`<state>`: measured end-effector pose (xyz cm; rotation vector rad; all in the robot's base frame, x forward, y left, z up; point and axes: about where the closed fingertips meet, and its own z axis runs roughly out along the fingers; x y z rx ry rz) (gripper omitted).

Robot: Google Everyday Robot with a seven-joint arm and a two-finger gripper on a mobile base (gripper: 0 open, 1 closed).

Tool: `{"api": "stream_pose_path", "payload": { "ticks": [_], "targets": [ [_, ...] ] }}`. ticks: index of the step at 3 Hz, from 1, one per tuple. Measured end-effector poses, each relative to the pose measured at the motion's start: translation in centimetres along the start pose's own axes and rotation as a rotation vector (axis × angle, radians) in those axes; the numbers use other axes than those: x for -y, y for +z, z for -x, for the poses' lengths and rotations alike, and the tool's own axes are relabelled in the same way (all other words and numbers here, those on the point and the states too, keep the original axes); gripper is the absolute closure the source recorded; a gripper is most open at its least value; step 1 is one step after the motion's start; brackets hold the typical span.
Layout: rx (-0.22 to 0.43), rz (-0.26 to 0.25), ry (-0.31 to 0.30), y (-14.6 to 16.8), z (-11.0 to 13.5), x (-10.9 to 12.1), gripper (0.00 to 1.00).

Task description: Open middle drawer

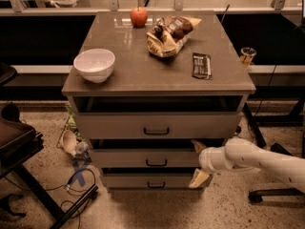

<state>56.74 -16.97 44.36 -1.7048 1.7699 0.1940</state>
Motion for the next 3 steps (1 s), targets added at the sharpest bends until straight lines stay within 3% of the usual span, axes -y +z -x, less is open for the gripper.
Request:
{"api": "stream_pose_path", "payload": {
  "ticks": [2,3],
  "targets": [
    [-0.037,0.103,-0.03,2.5,1.8,-2.8,0.47],
    [-0.04,0.112,-0.031,2.6,2.0,-3.0,0.78]
  ]
}}
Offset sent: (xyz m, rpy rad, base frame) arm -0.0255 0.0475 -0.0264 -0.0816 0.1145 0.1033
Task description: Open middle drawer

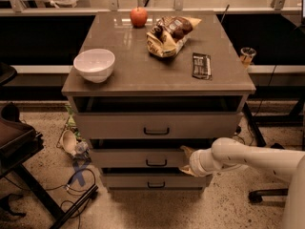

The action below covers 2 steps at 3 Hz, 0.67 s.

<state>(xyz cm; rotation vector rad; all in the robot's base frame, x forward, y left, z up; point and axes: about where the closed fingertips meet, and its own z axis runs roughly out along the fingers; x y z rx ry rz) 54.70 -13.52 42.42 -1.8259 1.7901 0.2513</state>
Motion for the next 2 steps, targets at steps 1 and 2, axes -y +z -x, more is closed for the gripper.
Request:
{"api": "stream_pose_path", "payload": {
  "ticks": [1,2],
  "targets": [
    [0.0,0.0,0.0,0.0,0.0,0.0,0.99],
    [-0.02,-0.003,0.002,-2.8,-0.1,-1.7,1.0]
  ]
}}
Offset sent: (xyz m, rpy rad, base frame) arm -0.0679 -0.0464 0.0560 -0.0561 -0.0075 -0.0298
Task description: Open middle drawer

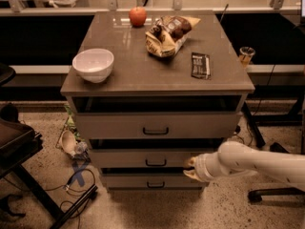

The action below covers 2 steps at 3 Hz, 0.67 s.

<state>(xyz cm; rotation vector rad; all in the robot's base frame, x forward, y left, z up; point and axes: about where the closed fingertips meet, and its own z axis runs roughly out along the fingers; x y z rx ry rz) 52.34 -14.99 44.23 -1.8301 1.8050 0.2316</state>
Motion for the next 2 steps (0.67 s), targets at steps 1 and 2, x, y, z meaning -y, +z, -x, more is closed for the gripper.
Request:
{"api": "stream_pose_path", "payload": {
  "ticks": [1,2],
  "targets": [
    [-0.005,0.002,-0.003,-0.6,0.08,-0.43,0.85],
    [-0.003,0.004,-0.004,-0.47,0.17,-0.52,0.62]
  ]
}}
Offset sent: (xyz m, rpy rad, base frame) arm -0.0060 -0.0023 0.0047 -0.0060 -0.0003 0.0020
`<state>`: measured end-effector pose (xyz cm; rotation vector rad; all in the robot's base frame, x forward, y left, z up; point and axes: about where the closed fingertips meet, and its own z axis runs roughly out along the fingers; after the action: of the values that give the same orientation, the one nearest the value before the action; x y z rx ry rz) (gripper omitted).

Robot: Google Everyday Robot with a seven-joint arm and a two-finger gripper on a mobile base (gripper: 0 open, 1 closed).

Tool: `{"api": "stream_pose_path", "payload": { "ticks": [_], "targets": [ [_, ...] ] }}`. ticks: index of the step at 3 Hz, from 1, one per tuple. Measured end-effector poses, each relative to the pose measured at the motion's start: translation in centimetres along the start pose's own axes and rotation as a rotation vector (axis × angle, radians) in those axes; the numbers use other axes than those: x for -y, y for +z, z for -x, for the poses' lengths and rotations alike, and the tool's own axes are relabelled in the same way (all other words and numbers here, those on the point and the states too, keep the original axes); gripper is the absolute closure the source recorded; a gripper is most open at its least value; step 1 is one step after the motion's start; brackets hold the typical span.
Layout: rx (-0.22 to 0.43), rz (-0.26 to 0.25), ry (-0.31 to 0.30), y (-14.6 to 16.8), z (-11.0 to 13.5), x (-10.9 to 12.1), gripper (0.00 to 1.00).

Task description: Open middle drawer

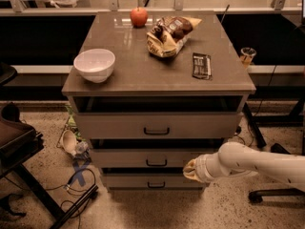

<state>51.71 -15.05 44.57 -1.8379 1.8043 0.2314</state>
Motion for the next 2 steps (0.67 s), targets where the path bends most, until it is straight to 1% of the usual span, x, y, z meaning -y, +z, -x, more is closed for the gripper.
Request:
{"api": "stream_pose_path", "payload": {
  "ticks": [1,2],
  "targets": [
    [-0.002,-0.011,-0.006,-0.2,0.1,0.5,0.31],
    [-0.012,-0.049,-0.021,-1.0,0.1,2.0,0.08]
  ]
}}
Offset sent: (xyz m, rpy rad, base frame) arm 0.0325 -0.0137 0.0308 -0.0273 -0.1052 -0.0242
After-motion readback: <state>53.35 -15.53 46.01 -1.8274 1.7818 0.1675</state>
